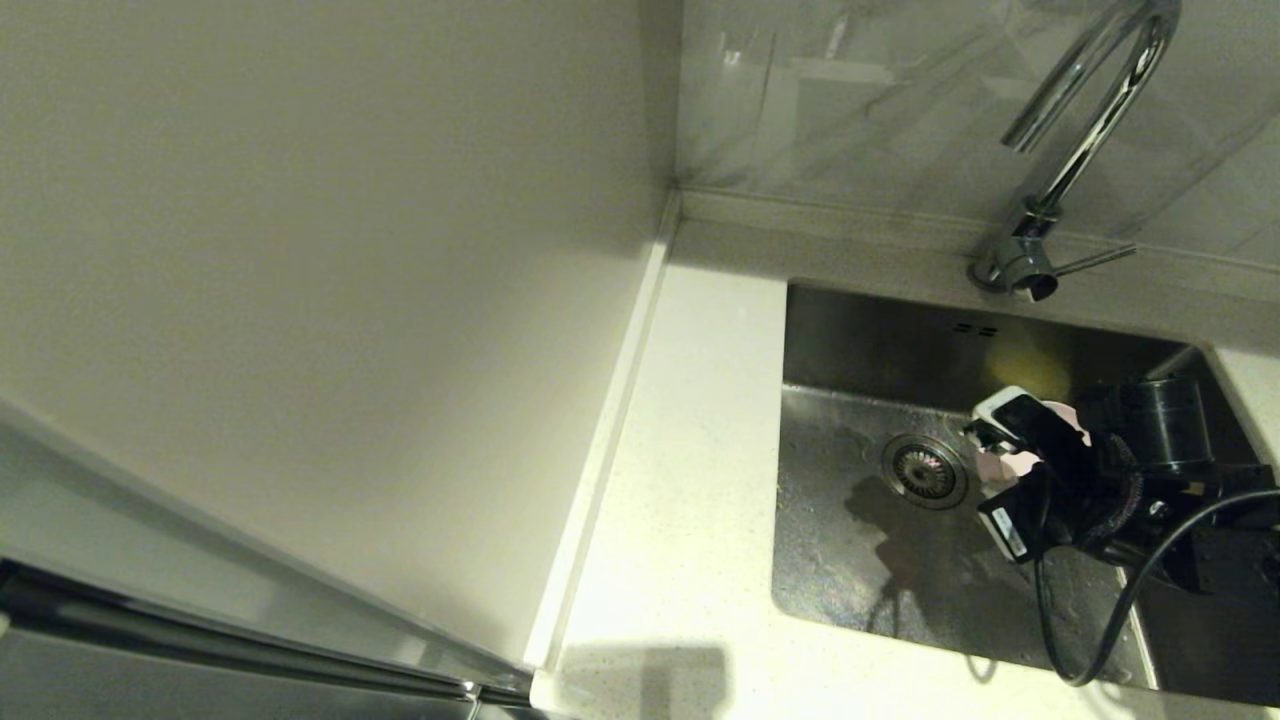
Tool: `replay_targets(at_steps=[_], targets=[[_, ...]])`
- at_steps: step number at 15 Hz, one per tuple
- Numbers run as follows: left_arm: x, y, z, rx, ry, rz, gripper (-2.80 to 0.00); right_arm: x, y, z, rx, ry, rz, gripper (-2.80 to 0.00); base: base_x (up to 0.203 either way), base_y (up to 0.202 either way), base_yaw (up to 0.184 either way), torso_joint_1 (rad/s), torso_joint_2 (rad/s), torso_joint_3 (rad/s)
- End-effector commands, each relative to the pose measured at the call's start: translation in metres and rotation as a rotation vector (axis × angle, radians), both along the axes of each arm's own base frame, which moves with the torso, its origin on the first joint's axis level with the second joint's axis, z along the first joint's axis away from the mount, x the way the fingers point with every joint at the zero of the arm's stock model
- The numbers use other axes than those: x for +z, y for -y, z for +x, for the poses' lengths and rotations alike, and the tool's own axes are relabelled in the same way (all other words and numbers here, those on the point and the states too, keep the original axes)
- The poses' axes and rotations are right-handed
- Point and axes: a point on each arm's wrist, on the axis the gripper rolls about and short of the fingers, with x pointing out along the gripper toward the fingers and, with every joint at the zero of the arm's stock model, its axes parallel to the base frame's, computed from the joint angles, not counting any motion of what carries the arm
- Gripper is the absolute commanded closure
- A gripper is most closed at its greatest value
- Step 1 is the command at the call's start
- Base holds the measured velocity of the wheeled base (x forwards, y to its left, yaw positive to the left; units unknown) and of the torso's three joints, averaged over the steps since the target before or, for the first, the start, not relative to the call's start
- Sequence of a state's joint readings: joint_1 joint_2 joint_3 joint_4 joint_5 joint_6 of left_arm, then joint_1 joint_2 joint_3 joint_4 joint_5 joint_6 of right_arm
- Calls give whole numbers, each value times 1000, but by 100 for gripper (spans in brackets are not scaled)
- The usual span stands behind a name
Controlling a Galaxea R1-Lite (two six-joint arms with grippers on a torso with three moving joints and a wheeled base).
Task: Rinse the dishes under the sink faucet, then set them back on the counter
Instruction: Put a bowl into the sink
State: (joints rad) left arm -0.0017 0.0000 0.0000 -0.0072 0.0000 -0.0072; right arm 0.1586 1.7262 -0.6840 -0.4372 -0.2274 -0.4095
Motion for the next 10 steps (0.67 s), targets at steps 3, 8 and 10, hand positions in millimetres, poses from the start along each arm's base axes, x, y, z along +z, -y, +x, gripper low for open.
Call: replay_targets(at_steps=[3, 8, 10], targets=[[0, 0, 0, 0, -1, 0, 0, -33, -23, 20, 98, -28, -59, 0, 0, 0, 0, 0, 0, 0], [-1, 0, 0, 0, -3, 0, 0, -50, -38, 54, 142, 2, -107, 0, 0, 0, 0, 0, 0, 0], [-1, 0, 0, 0, -3, 0, 0, -59, -41, 69, 105, 20, -143, 0, 0, 0, 0, 0, 0, 0]])
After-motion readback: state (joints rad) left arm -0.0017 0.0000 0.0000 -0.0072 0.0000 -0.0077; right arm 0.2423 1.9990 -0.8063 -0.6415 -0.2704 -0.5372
